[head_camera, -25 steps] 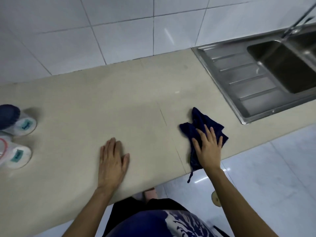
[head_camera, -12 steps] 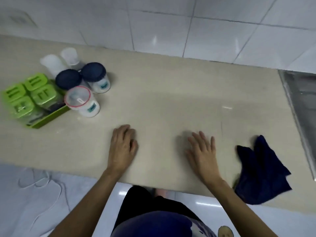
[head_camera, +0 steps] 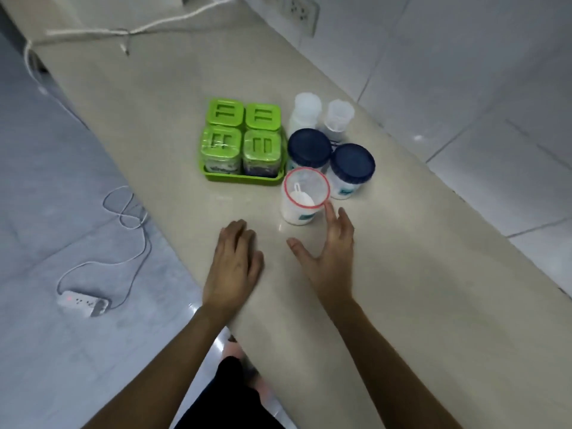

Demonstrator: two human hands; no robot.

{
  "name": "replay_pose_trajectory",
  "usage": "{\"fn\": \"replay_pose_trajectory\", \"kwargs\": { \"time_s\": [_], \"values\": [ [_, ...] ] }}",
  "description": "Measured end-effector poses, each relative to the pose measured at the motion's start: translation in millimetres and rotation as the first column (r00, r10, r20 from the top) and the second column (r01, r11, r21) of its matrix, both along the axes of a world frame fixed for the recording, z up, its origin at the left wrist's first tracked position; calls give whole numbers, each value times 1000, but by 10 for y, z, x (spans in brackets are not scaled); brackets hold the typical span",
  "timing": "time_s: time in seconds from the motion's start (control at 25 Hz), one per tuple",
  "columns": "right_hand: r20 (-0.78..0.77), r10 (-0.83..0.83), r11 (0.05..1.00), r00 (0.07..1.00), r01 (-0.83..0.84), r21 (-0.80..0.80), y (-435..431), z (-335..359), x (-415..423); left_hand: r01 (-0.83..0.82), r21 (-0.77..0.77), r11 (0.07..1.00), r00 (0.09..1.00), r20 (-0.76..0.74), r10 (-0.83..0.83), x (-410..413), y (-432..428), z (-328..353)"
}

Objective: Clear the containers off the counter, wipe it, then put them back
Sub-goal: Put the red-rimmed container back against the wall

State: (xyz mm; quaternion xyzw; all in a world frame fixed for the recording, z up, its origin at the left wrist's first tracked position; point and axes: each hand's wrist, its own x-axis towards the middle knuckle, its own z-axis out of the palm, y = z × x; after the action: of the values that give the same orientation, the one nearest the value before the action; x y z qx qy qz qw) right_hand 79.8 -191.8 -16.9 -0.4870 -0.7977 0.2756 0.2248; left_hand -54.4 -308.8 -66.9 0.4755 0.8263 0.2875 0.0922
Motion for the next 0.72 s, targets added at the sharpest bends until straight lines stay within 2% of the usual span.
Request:
{"fn": "replay_pose_trajectory", "kwargs": {
  "time_s": [0.16, 0.4, 0.48, 0.56, 0.72],
  "values": [
    [-117, -19, 1000, 993, 19, -1, 196, 11, -458, -17, 3, 1000, 999, 38, 17, -13, 8, 14],
    [-251, -161, 987, 954, 153, -53, 291, -28, -648, 52, -16, 999, 999, 17, -52, -9, 15, -8],
    [-253, -176, 984, 951, 171, -39, 272, 31, -426, 162, 2, 987, 987, -17, -162, 95, 50, -16],
    [-226, -271, 962, 936, 270, -33, 283, 85, 38, 317, 26, 948, 947, -50, -316, 314, 174, 4],
    [-206, -575, 815, 792, 576, -64, 405, 135, 1341, 559, 3, 829, 824, -112, -555, 1008, 739, 78]
  ]
}}
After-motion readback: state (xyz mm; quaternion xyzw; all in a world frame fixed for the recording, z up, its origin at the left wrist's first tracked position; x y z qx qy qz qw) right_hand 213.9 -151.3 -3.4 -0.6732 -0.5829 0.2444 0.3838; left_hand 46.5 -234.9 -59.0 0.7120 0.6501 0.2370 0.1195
